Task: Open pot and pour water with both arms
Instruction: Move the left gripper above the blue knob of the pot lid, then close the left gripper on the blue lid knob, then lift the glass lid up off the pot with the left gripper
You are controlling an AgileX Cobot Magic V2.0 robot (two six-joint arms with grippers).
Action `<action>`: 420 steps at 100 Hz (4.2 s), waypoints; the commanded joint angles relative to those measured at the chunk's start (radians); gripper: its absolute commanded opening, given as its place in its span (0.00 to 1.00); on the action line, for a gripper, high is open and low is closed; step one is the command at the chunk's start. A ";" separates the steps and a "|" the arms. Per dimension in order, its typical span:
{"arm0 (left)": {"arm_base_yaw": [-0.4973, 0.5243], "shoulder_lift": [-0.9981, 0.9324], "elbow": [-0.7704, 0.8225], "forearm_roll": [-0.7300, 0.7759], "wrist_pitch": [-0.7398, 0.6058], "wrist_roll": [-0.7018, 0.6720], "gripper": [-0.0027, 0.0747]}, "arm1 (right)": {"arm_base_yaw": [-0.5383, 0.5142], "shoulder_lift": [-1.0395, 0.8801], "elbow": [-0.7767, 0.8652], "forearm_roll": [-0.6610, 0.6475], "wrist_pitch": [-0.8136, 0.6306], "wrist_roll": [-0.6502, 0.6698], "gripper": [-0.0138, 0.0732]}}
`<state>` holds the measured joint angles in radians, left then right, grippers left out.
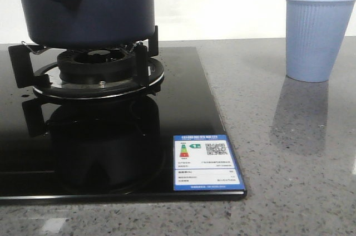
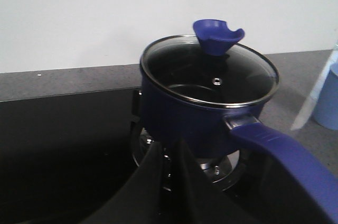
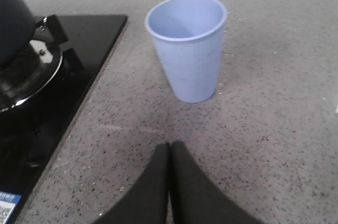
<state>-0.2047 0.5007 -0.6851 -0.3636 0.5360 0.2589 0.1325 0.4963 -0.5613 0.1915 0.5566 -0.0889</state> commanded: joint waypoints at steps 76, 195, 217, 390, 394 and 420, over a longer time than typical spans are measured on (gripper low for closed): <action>-0.327 0.589 -0.200 -0.056 -0.580 0.053 0.70 | 0.012 0.024 -0.047 0.001 -0.047 -0.026 0.80; -0.265 0.834 -0.350 -0.014 -0.629 0.053 0.70 | 0.012 0.024 -0.047 0.001 -0.042 -0.026 0.80; -0.286 0.849 -0.350 -0.012 -0.663 0.053 0.70 | 0.012 0.024 -0.047 0.001 -0.042 -0.026 0.80; -0.247 0.642 -0.350 -0.009 -0.717 0.053 0.51 | 0.012 0.024 -0.047 0.001 -0.042 -0.028 0.80; -0.232 0.630 -0.350 -0.009 -0.708 0.053 0.51 | 0.012 0.024 -0.047 0.001 -0.042 -0.030 0.80; -0.133 0.557 -0.350 -0.009 -0.633 0.053 0.51 | 0.012 0.060 -0.047 0.001 -0.064 -0.045 0.80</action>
<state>-0.3653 1.1061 -0.9979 -0.3744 -0.0205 0.3128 0.1431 0.5226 -0.5759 0.1915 0.5772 -0.1124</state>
